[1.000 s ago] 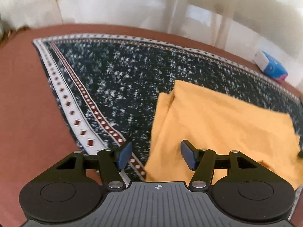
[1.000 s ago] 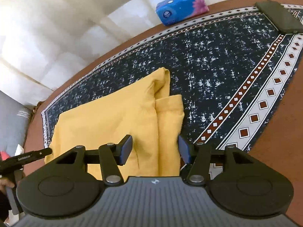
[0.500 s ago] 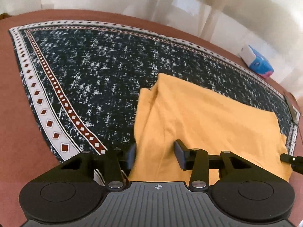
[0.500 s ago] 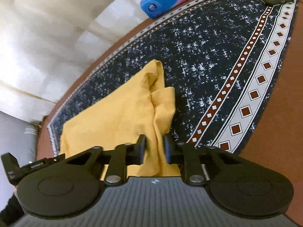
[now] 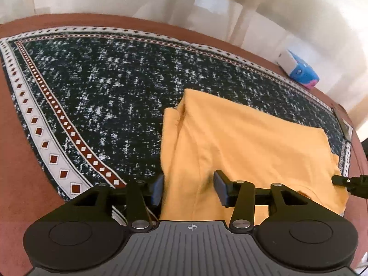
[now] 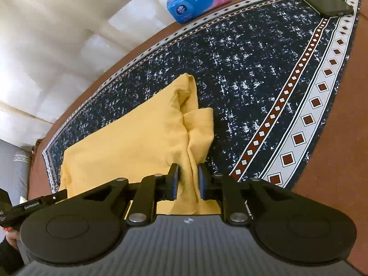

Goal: Fold clothes

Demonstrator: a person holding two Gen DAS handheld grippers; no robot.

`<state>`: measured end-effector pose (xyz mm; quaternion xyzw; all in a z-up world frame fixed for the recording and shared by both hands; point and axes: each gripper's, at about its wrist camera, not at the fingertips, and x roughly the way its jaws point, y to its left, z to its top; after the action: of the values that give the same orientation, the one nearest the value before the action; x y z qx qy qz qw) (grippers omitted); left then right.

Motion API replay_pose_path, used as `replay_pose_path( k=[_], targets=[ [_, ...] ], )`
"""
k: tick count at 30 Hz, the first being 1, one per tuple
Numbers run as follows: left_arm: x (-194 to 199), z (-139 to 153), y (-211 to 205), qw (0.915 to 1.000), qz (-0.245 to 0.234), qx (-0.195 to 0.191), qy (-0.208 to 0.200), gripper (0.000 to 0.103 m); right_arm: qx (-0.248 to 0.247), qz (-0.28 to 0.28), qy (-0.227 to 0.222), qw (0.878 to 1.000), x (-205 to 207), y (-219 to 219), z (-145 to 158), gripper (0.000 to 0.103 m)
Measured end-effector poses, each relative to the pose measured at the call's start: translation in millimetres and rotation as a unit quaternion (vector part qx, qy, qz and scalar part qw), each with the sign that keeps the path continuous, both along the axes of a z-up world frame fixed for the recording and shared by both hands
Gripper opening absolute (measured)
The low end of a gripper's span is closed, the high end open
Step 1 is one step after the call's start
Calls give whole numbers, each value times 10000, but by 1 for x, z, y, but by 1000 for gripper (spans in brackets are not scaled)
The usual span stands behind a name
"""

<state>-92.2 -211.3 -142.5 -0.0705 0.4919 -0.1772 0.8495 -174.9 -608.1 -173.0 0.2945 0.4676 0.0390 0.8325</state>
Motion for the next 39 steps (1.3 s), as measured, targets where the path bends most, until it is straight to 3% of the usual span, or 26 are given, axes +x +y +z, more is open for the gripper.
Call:
replay_pose_path(
  k=[4,11,12,13,15,17,19,21,26,28,33,36,39],
  targets=[
    [1,0,0,9999,-93,-66,-15,70,-81,-39,21,10000,1,2,0,21],
    [3,-1,1,9997,-195,65,-95,66,-242,-57,80,9997,2,4,1,16],
    [4,-1,1,9997,-207,92,-109,60,-241,-53,103,9996,2,3,1,16],
    [4,-1,1,9996,-220,118,-122,43,-223,-60,132,9996,3,3,2,14],
    [5,-1,2,9994,-245,171,-148,31,-187,-92,182,9996,4,2,3,13],
    [6,1,9,9997,-208,27,-95,28,-152,-165,179,9996,4,3,10,12],
    [5,5,19,9998,-144,-125,-95,32,-109,-146,35,9998,4,9,26,12],
    [1,13,29,9995,-49,-237,-210,49,-121,-3,-181,9998,6,21,49,12],
    [-8,33,59,9973,210,-549,-444,53,-129,737,-733,9945,30,69,120,12],
    [-8,38,70,9966,288,-598,-493,53,-180,1199,-820,9892,42,91,132,12],
    [-14,36,93,9963,496,-535,-455,54,-250,2115,-606,9752,57,154,100,12],
    [-19,31,102,9963,600,-504,-365,54,-328,2483,-328,9676,60,185,68,22],
    [-23,32,103,9963,579,-552,-312,55,-201,2715,-279,9618,54,190,61,22]
  ],
)
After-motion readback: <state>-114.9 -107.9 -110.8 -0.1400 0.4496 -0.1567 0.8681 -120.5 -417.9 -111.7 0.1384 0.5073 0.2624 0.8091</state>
